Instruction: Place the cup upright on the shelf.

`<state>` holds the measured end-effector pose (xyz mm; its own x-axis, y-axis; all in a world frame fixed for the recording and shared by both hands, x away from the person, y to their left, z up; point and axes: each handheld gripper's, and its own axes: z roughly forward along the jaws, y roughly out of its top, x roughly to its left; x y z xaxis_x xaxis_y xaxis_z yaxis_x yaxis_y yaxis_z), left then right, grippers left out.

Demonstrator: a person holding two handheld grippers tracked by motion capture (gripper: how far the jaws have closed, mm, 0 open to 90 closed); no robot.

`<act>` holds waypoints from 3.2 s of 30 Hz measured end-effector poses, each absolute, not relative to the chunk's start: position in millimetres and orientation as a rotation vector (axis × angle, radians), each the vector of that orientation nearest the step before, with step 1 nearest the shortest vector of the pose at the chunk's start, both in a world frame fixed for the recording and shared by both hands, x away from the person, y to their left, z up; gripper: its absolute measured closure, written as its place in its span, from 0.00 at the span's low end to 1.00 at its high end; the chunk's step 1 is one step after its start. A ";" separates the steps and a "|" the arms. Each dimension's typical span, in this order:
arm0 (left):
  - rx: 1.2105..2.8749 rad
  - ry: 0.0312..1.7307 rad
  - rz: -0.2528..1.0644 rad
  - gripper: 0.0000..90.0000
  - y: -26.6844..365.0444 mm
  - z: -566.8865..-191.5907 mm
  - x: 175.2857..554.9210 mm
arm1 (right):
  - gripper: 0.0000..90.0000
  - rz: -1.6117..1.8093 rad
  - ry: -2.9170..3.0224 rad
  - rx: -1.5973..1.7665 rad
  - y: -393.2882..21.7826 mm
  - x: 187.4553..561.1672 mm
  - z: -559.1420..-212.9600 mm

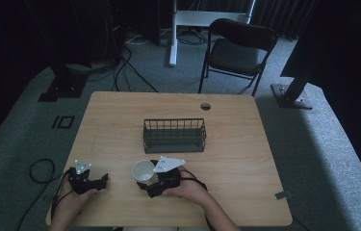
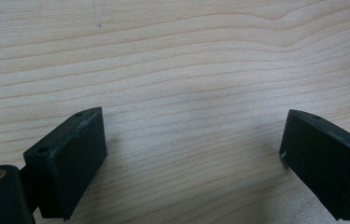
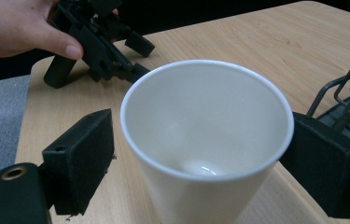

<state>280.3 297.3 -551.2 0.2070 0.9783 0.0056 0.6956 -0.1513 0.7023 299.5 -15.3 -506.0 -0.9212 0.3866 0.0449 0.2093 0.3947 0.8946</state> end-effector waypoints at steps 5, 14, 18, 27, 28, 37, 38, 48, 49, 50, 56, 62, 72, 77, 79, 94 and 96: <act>1.916 1.549 0.642 0.08 297.3 -551.2 280.3 | 0.13 1.558 2.471 0.535 -11.2 300.9 -506.1; 1.918 1.549 0.642 0.08 297.4 -551.2 280.3 | 0.20 1.561 2.455 0.530 -5.9 301.7 -505.8; 1.918 1.549 0.642 0.08 297.4 -551.2 280.3 | 0.21 1.543 2.471 0.518 -4.6 301.2 -503.7; 1.918 1.549 0.642 0.08 297.4 -551.2 280.3 | 0.21 1.544 2.472 0.559 -7.1 304.5 -491.3; 1.918 1.549 0.642 0.08 297.4 -551.2 280.3 | 0.21 1.544 2.474 0.562 -7.7 305.0 -489.9; 1.918 1.549 0.642 0.08 297.4 -551.2 280.3 | 0.21 1.553 2.453 0.554 -11.7 306.3 -478.8; 1.918 1.549 0.642 0.08 297.4 -551.2 280.3 | 0.21 1.553 2.454 0.550 -12.0 306.0 -477.4; 1.919 1.548 0.641 0.08 297.5 -551.1 280.3 | 0.21 1.587 2.446 0.531 -15.4 305.9 -463.7; 1.919 1.548 0.641 0.08 297.5 -551.1 280.3 | 0.21 1.593 2.446 0.524 -15.7 306.0 -462.2; 1.919 1.548 0.641 0.08 297.5 -551.1 280.3 | 0.21 1.593 2.446 0.525 -15.9 305.8 -460.6; 1.918 1.548 0.641 0.08 297.5 -551.2 280.3 | 0.21 1.598 2.426 0.531 -17.9 307.3 -450.8; 1.918 1.549 0.642 0.08 297.4 -551.2 280.3 | 0.21 1.613 2.415 0.515 -19.0 308.6 -441.4; 1.918 1.548 0.642 0.08 297.5 -551.2 280.3 | 0.21 1.638 2.352 0.556 -25.8 316.5 -419.6; 1.918 1.548 0.642 0.08 297.5 -551.2 280.3 | 0.21 1.624 2.312 0.592 -30.3 323.2 -410.9; 1.918 1.548 0.642 0.08 297.5 -551.2 280.3 | 0.21 1.613 2.269 0.624 -34.6 327.9 -404.8; 1.919 1.548 0.641 0.08 297.5 -551.1 280.3 | 0.21 1.525 2.073 0.805 -51.5 354.5 -387.8; 1.918 1.548 0.641 0.08 297.5 -551.1 280.3 | 0.21 1.512 2.023 0.858 -54.6 360.3 -387.8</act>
